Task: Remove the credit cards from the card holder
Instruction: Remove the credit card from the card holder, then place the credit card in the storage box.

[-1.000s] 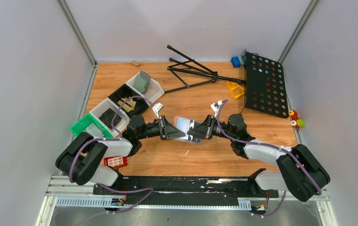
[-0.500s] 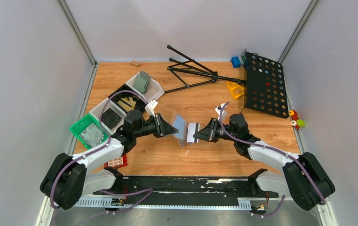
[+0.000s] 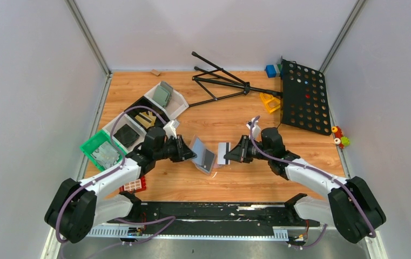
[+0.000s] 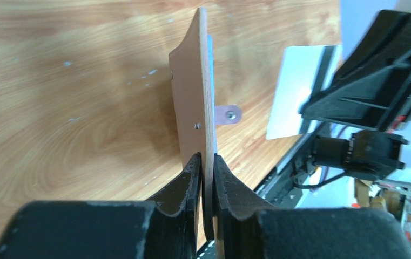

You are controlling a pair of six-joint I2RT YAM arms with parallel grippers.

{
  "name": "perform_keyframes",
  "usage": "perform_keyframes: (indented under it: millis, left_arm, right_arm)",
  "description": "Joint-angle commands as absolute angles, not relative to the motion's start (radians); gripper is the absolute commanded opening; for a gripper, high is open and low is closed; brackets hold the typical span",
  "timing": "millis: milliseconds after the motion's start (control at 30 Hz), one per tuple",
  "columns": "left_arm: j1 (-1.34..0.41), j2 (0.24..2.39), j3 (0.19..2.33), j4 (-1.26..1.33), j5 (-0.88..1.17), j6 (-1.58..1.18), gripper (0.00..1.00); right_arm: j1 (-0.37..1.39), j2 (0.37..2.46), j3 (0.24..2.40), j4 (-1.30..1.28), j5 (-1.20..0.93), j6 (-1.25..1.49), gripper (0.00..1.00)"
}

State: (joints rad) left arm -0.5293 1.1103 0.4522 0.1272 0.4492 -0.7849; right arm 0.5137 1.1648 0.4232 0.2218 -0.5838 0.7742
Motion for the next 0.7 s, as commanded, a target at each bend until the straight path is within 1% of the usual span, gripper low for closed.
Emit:
perform_keyframes:
  millis: [0, 67, 133, 300, 367, 567, 667]
  left_arm:
    - [-0.525, 1.101, 0.513, -0.03, 0.327, -0.657, 0.22]
    - [-0.525, 1.131, 0.537, -0.096, 0.289, -0.605, 0.31]
    - [-0.525, 1.155, 0.556, -0.143, 0.256, -0.569, 0.46]
    - [-0.525, 1.123, 0.575, -0.217, 0.176, -0.532, 0.68]
    - [-0.525, 1.093, 0.583, -0.242, 0.136, -0.523, 0.71]
    - [-0.525, 0.99, 0.633, -0.37, 0.04, -0.485, 0.75]
    - [-0.524, 0.935, 0.654, -0.406, 0.034, -0.471, 0.76]
  right_arm:
    - [0.51, 1.137, 0.499, 0.164, -0.568, 0.692, 0.0]
    - [0.512, 1.139, 0.515, 0.143, -0.57, 0.675, 0.0]
    - [0.515, 1.142, 0.528, 0.132, -0.571, 0.665, 0.0]
    - [0.533, 1.179, 0.558, 0.124, -0.58, 0.652, 0.0]
    - [0.546, 1.202, 0.572, 0.128, -0.584, 0.653, 0.0]
    - [0.576, 1.258, 0.612, 0.148, -0.588, 0.659, 0.0]
    - [0.603, 1.269, 0.629, 0.206, -0.631, 0.659, 0.0]
